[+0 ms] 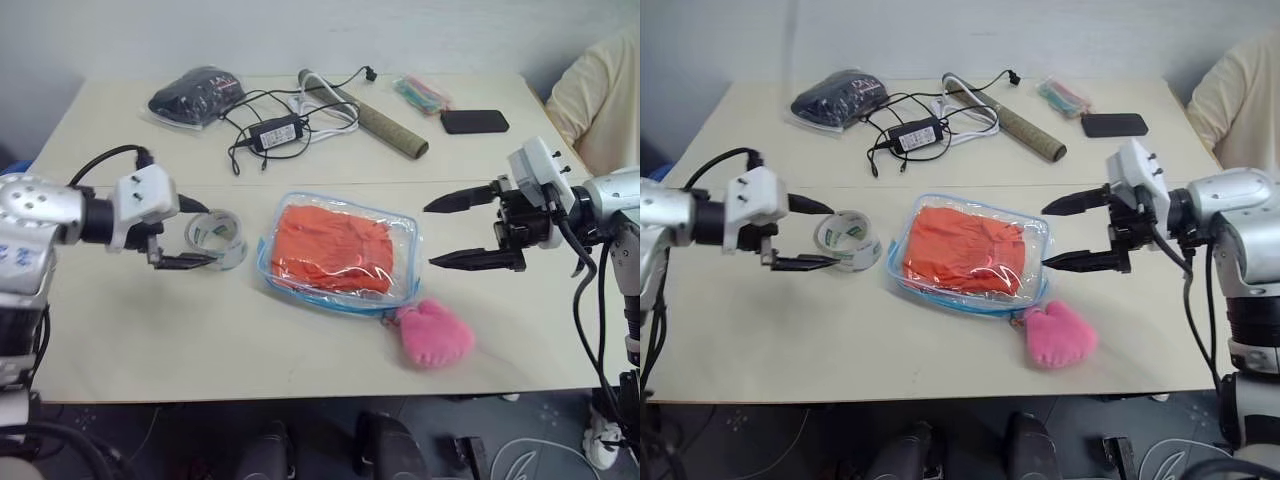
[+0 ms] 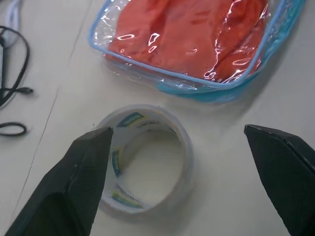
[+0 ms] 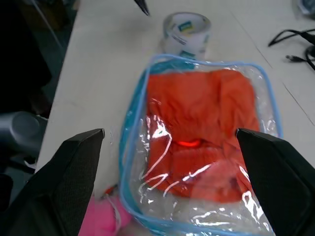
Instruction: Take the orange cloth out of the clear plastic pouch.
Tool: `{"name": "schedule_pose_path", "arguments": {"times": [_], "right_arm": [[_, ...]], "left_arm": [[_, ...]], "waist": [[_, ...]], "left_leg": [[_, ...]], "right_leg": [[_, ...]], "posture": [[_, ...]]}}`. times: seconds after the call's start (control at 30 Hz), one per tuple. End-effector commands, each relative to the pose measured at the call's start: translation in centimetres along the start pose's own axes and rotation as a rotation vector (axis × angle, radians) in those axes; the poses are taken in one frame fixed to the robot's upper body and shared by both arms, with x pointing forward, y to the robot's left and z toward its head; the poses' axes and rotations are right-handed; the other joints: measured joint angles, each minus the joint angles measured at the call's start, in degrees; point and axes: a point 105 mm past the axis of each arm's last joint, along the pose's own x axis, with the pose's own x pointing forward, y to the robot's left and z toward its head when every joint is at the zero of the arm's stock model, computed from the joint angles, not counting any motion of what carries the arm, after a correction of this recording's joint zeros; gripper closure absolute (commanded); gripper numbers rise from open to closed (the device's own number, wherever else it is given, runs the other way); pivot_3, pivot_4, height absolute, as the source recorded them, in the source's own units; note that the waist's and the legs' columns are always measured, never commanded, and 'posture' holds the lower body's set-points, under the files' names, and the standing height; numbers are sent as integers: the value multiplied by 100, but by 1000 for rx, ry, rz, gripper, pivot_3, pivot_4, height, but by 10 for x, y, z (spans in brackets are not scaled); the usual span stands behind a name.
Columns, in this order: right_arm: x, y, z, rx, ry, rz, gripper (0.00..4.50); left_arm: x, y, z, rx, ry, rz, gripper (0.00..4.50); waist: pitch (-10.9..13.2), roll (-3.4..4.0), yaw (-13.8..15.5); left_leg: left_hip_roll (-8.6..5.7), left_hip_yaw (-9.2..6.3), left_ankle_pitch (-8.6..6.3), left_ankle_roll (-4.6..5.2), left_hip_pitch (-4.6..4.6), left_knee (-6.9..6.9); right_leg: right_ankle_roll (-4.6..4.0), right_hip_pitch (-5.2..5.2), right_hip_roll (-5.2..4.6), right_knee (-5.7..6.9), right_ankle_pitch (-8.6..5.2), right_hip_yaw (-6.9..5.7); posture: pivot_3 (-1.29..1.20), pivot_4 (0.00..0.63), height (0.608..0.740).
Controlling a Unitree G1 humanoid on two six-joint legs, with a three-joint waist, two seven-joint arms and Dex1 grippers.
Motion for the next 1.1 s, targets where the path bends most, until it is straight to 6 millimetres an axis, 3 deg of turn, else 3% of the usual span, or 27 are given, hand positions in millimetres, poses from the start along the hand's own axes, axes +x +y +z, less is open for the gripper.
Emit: {"name": "schedule_pose_path", "arguments": {"times": [0.03,0.23,0.33,0.6,0.7,0.87,1.1], "right_arm": [[3,6,17,-60,-40,5,12],[7,10,22,-73,-63,-7,12],[8,10,19,-84,-56,-23,12],[9,5,19,-95,-62,-43,0],[13,2,18,-94,-67,-49,0],[23,7,24,-112,-103,1,0],[38,9,34,-142,-143,83,0]], "left_arm": [[7,8,-15,30,89,-42,0],[27,15,-17,45,87,-81,0],[40,2,-27,93,125,-167,0],[33,-3,-36,107,156,-202,1983],[21,-6,-41,82,149,-192,2854],[-25,-15,-71,46,255,-80,4280],[-111,-33,-114,-176,397,182,4383]], "waist": [[1,-8,-10],[7,-22,1],[5,-25,1],[5,-26,1],[5,-27,-25],[5,-27,-142],[6,-33,-171]], "left_leg": [[2,8,0,0,-8,0],[9,18,0,1,-17,9],[12,15,-3,6,-24,29],[17,4,-6,11,-68,73],[17,4,-6,11,-67,73],[24,5,-6,10,-69,68],[35,9,-8,9,-72,65]], "right_leg": [[0,-13,1,3,0,5],[0,-28,4,7,0,10],[0,-28,3,14,0,9],[-1,-54,2,37,2,0],[-1,-55,2,38,3,0],[-2,-62,4,38,2,2],[-2,-73,2,45,2,11]], "posture": [[0,150,740],[0,150,740],[0,150,740],[0,150,740],[0,150,740],[0,150,740],[0,150,740]]}}
